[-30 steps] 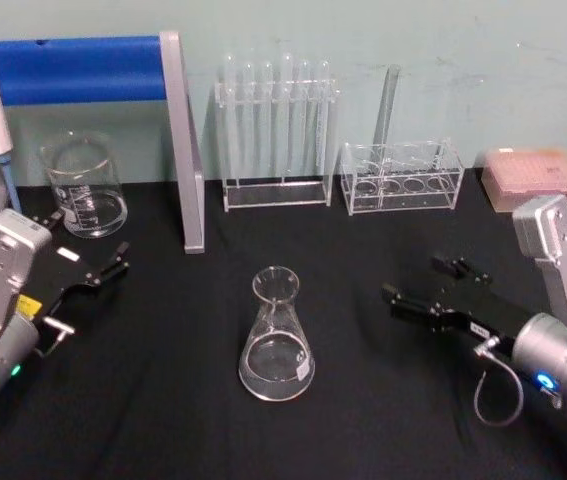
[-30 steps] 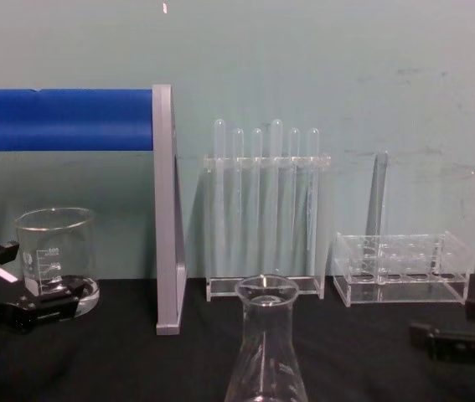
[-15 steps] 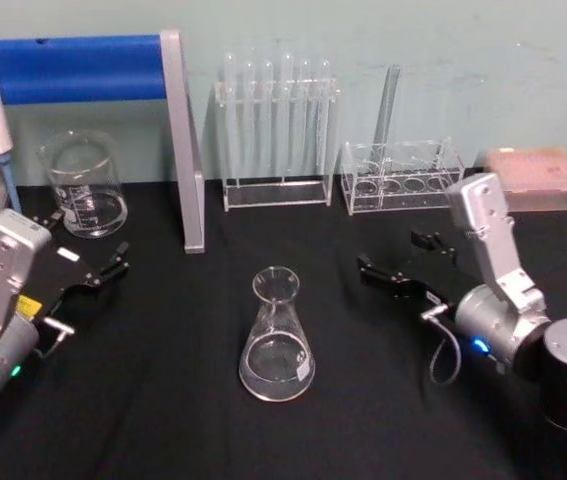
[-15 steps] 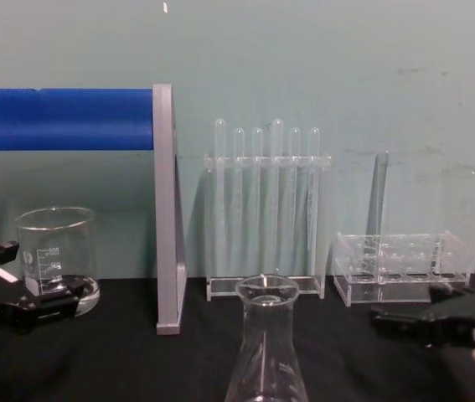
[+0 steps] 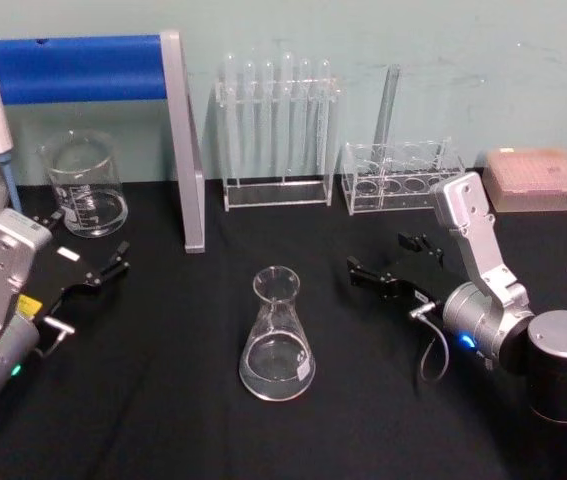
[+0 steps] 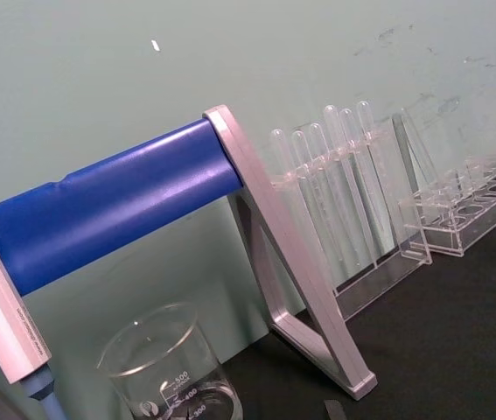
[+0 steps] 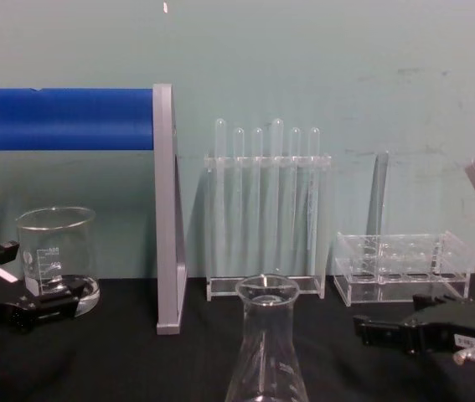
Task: Grasp the erlenmeyer flask with one hand, shake it three times, then place it back.
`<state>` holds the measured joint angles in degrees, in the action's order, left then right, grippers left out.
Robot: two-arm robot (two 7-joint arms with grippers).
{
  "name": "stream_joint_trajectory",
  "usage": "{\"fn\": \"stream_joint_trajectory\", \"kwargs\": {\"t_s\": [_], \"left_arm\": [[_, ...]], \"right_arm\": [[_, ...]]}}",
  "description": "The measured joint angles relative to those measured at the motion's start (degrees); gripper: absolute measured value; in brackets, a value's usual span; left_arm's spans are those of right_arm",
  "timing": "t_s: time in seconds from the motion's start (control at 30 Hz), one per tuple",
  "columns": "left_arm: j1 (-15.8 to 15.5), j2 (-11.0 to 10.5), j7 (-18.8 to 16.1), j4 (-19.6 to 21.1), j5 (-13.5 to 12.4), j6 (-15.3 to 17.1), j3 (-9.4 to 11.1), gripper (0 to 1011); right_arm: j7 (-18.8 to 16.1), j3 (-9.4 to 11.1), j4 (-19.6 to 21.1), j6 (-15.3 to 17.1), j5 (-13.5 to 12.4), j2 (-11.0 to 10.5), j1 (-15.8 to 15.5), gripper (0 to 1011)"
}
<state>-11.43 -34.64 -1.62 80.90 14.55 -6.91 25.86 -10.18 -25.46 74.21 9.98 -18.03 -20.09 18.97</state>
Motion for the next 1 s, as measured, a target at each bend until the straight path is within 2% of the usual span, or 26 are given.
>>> {"fn": "stream_joint_trajectory", "kwargs": {"t_s": [1.0], "left_arm": [[0.00,0.00,0.00,0.00,0.00,0.00,0.00,1001]], "right_arm": [[0.51,-0.01,0.31,-0.27,0.02,-0.09,-0.25,1000]]}}
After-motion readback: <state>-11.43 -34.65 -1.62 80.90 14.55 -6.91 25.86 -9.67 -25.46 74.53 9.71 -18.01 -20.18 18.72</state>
